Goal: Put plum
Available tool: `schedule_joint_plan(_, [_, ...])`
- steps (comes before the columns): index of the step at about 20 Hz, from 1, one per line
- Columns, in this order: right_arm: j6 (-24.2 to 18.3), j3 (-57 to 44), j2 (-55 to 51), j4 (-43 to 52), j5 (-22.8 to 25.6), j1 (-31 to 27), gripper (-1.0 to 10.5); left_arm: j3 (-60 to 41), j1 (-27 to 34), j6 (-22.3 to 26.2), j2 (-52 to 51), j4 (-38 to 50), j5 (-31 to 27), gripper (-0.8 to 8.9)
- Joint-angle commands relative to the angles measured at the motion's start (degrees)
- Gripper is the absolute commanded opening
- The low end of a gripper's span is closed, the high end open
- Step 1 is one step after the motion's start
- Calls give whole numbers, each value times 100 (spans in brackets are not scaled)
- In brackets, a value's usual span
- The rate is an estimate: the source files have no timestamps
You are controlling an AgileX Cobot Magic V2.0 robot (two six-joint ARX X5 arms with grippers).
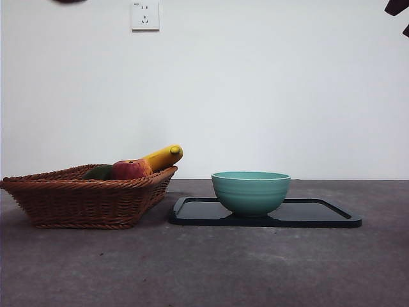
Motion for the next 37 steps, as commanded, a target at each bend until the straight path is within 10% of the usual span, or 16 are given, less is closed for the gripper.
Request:
schedule_joint_plan(1, [-61, 44, 24, 35, -13, 26, 184, -894, 92, 72, -238, 789, -4, 275])
schedule_joint_plan(17, [-42, 44, 24, 31, -15, 26, 184, -2889, 208, 205, 1674, 4107, 0, 274])
schedule_joint_plan(31, [-42, 44, 28, 37, -11, 26, 184, -2889, 420, 216, 2872, 4409, 0, 282])
schedule_joint_plan(37, [-44, 44, 28, 37, -13, 26, 184, -2887, 420, 175, 2813, 4382, 0, 448])
